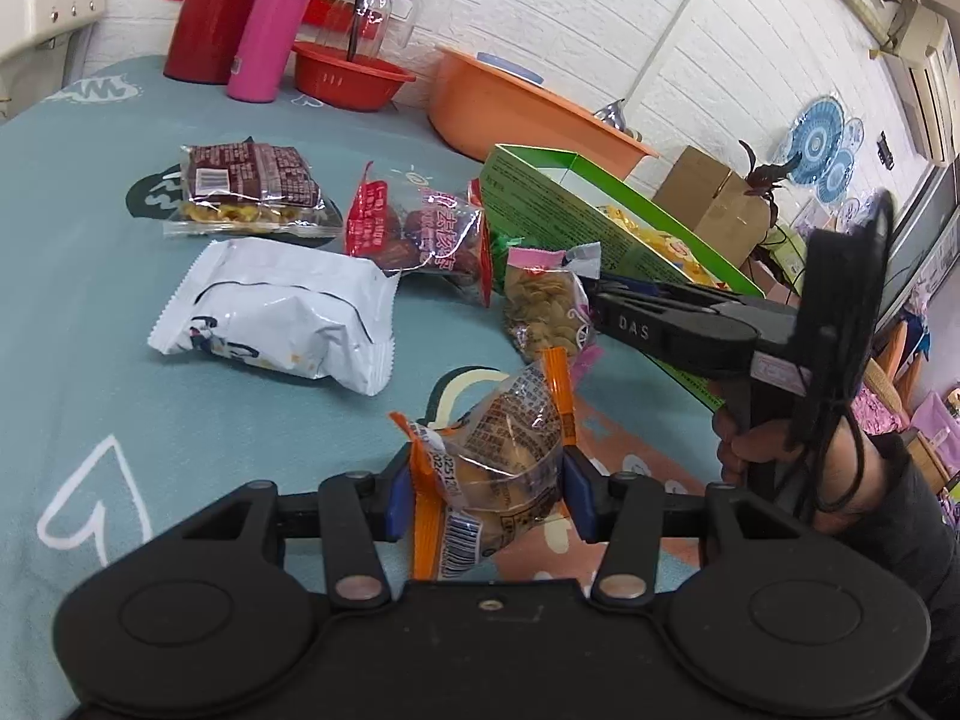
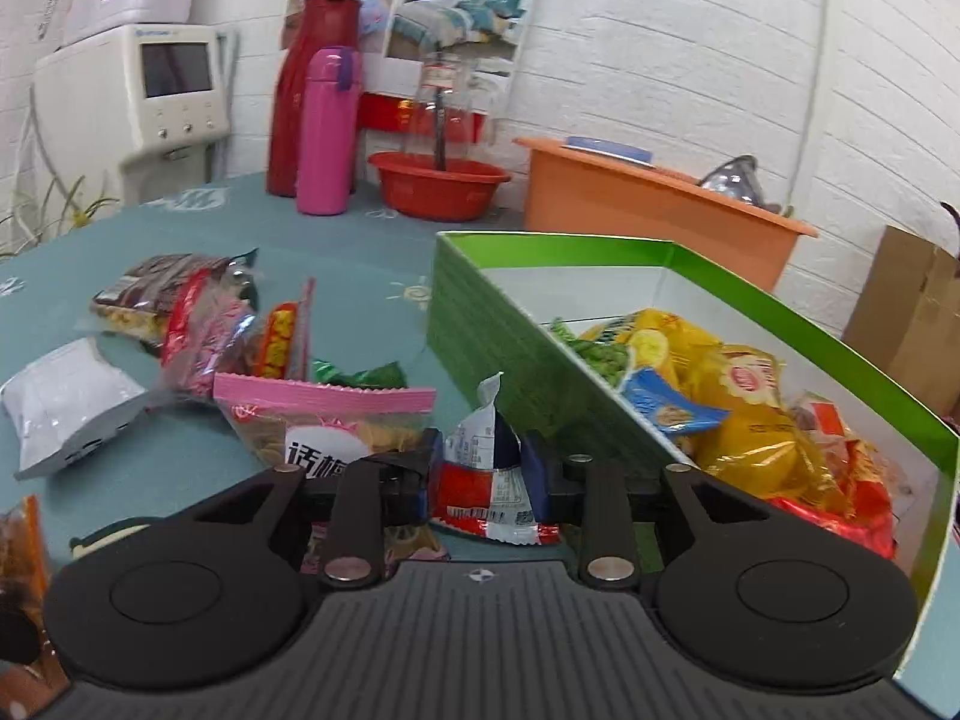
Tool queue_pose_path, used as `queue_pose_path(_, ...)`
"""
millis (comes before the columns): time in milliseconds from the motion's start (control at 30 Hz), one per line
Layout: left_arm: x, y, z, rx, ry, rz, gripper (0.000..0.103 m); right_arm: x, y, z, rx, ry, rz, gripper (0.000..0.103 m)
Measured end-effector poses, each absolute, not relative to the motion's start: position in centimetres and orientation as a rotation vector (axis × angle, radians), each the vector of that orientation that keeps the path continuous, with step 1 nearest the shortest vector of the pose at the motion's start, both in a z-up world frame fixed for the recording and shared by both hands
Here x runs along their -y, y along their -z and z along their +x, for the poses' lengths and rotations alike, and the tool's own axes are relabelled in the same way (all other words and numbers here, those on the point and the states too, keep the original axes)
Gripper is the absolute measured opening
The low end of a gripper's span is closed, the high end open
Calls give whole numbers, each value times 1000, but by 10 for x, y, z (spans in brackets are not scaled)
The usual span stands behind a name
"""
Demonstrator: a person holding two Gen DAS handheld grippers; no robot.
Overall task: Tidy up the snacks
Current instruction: 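Grasp the blue-and-white packet with the right tool while the left tool lifts the biscuit bag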
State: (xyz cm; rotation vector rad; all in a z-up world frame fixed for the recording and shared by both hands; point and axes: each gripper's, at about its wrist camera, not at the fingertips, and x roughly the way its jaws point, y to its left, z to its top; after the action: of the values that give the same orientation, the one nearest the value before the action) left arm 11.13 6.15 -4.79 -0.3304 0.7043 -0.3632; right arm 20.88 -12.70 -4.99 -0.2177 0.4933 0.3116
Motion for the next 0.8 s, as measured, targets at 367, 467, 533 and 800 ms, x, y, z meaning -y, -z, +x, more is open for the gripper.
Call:
queue_pose_path(367, -57, 48, 108, -699, 357, -343, 90, 153, 41, 138, -561, -505, -120, 43)
queue_pose_path(467, -52, 46, 109, -701, 349, -343, 103, 149, 44, 132, -566, -511, -157, 61)
queue_pose_path(533, -49, 46, 109, -700, 344, -329, 103, 145, 46, 134, -570, -507, -167, 72)
queue_pose_path(800, -44, 45, 113, -703, 313, -299, 94, 150, 50, 150, -605, -515, -110, 89)
